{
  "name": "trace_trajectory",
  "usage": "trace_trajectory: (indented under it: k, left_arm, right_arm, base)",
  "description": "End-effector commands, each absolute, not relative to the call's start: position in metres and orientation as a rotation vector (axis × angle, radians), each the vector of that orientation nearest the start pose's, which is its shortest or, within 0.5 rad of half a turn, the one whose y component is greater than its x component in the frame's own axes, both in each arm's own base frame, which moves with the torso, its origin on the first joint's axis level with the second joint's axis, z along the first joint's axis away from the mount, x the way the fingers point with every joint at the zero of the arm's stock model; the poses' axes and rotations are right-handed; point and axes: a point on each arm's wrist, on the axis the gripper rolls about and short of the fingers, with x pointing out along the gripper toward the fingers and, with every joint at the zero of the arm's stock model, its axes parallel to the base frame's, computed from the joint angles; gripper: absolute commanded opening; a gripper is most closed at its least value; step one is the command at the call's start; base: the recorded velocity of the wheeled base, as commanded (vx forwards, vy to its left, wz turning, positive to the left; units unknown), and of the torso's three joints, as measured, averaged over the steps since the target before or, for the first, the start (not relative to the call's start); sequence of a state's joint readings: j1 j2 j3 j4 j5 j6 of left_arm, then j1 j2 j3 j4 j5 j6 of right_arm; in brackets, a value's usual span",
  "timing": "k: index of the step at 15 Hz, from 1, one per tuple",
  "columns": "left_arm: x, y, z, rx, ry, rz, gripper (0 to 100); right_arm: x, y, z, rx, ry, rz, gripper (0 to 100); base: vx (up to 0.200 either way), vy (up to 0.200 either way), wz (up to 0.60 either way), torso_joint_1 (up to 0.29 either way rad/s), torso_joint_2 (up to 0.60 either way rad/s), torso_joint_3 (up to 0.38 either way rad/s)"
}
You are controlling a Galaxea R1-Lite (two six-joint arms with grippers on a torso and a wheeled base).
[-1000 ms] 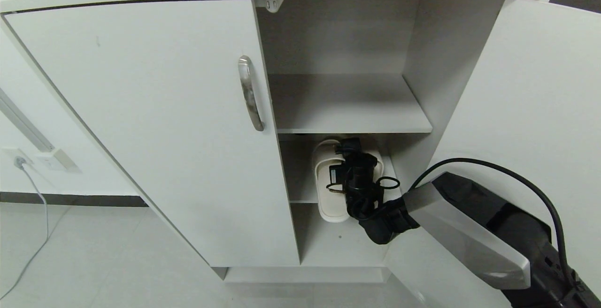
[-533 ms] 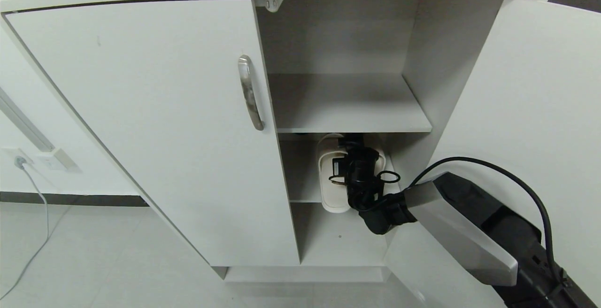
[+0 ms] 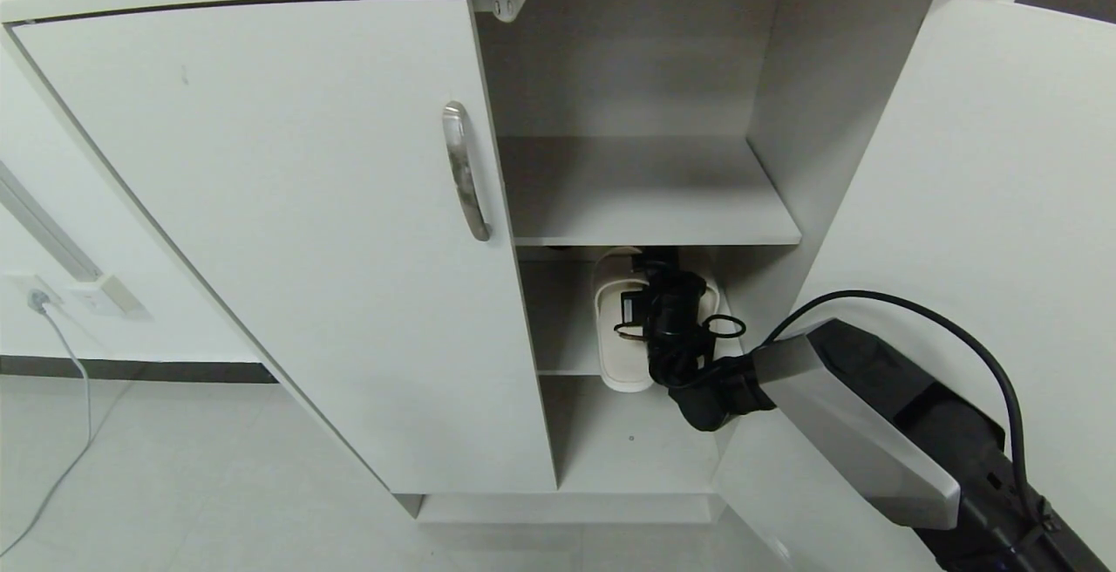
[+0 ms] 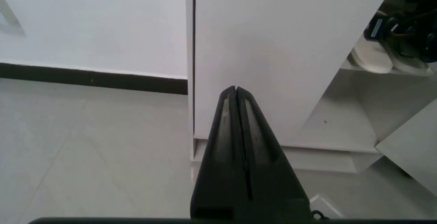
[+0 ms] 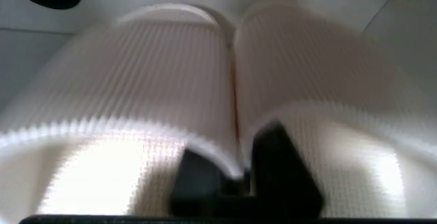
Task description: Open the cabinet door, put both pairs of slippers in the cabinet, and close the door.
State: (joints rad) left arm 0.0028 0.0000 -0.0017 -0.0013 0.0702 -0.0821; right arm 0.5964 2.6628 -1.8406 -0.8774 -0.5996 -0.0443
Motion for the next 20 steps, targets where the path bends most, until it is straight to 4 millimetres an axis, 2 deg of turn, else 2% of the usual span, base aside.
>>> trace_trajectory:
  k: [1, 5, 7, 10, 13, 14, 15, 16, 18, 20]
  left_arm:
    - [-0.023, 0.002, 0.076, -0.083, -0.005, 0.074, 0]
    - [-0.023, 0.002, 0.076, -0.083, -0.005, 0.075, 0]
    - [-0.023, 0.002, 0.076, -0.083, -0.005, 0.075, 0]
    - [-0.023, 0.002, 0.076, -0.083, -0.005, 0.075, 0]
    - [-0.023, 0.002, 0.076, -0.084, -0.005, 0.074, 0]
    - [-0.023, 0.002, 0.076, -0.084, -0.005, 0.074, 0]
    - [-0.023, 0.002, 0.076, -0.083, -0.005, 0.074, 0]
    - [-0.023, 0.002, 0.076, -0.083, -0.005, 0.074, 0]
    - [-0.023, 0.002, 0.076, -0.083, -0.005, 0.074, 0]
    - [-0.023, 0.002, 0.076, -0.083, -0.005, 0.074, 0]
  right_arm:
    - [0.453, 0.292, 0.066, -0.015, -0.043, -0.006, 100]
    - [0.450, 0.291, 0.055, -0.037, -0.011, -0.009, 100]
    - [0.442, 0.287, 0.057, -0.051, 0.009, -0.020, 100]
    - [0.418, 0.285, 0.066, -0.051, 0.007, 0.005, 100]
    - [0.381, 0.284, 0.076, -0.054, 0.007, 0.048, 100]
    - [0.381, 0.284, 0.076, -0.054, 0.007, 0.048, 100]
    - [0.356, 0.278, 0.079, -0.054, 0.007, 0.072, 100]
    - [0.344, 0.275, 0.080, -0.058, 0.011, 0.085, 100]
    - [0.325, 0.267, 0.081, -0.060, 0.013, 0.099, 100]
    - [0.321, 0.266, 0.078, -0.065, 0.013, 0.103, 100]
  base:
    - [0.000, 0.000, 0.00, 0.000, 0.00, 0.000]
    - [0.000, 0.000, 0.00, 0.000, 0.00, 0.000]
    - [0.000, 0.000, 0.00, 0.000, 0.00, 0.000]
    - [0.000, 0.000, 0.00, 0.000, 0.00, 0.000]
    - [0.000, 0.000, 0.00, 0.000, 0.00, 0.000]
    - [0.000, 0.000, 0.00, 0.000, 0.00, 0.000]
    - [0.000, 0.000, 0.00, 0.000, 0.00, 0.000]
    - [0.000, 0.000, 0.00, 0.000, 0.00, 0.000]
    - [0.000, 0.000, 0.00, 0.000, 0.00, 0.000]
    - [0.000, 0.000, 0.00, 0.000, 0.00, 0.000]
